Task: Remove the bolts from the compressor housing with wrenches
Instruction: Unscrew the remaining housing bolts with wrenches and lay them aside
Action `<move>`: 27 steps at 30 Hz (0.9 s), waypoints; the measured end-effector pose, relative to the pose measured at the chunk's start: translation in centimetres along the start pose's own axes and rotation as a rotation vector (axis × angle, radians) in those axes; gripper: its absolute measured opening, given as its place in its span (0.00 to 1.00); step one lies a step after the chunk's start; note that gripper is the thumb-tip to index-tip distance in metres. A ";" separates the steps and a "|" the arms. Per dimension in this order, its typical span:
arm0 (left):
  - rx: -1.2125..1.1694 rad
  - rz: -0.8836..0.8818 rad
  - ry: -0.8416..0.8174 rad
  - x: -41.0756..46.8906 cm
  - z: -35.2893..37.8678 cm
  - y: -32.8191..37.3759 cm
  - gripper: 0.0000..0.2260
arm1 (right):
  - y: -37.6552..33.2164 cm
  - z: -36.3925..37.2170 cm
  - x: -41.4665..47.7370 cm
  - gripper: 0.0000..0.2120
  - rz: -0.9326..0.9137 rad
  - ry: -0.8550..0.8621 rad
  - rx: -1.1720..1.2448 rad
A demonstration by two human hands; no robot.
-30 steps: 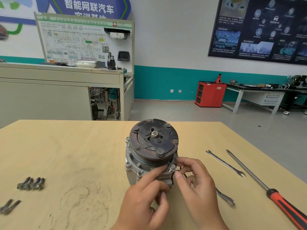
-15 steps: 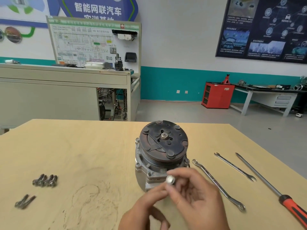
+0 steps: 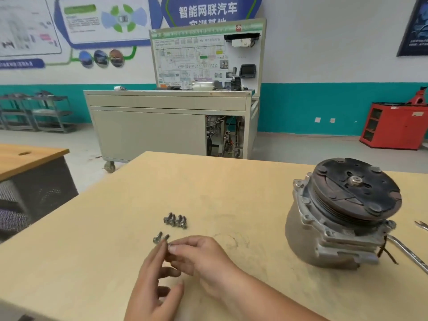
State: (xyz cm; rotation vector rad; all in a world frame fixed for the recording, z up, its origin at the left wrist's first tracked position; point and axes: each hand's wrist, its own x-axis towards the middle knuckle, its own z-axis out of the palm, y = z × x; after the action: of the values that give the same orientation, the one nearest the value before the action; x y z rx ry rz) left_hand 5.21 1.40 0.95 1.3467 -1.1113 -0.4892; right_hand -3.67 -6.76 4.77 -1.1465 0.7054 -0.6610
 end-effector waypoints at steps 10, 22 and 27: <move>0.049 -0.158 0.058 2.3 -1.0 -2.4 0.21 | 1.8 -1.0 5.7 0.06 -0.341 0.249 -1.039; 0.114 0.352 0.024 1.2 -0.8 2.1 0.13 | -1.9 -1.0 -3.1 0.24 -0.531 0.050 -1.064; -0.147 0.312 -0.172 -3.4 7.4 5.9 0.14 | -3.9 -10.0 -15.2 0.13 -1.281 0.339 -0.825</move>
State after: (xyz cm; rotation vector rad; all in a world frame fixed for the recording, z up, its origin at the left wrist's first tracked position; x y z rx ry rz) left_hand -4.29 1.74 4.14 0.9944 -1.3727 -0.4523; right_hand -21.28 -1.77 8.34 -2.3053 0.4445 -1.7588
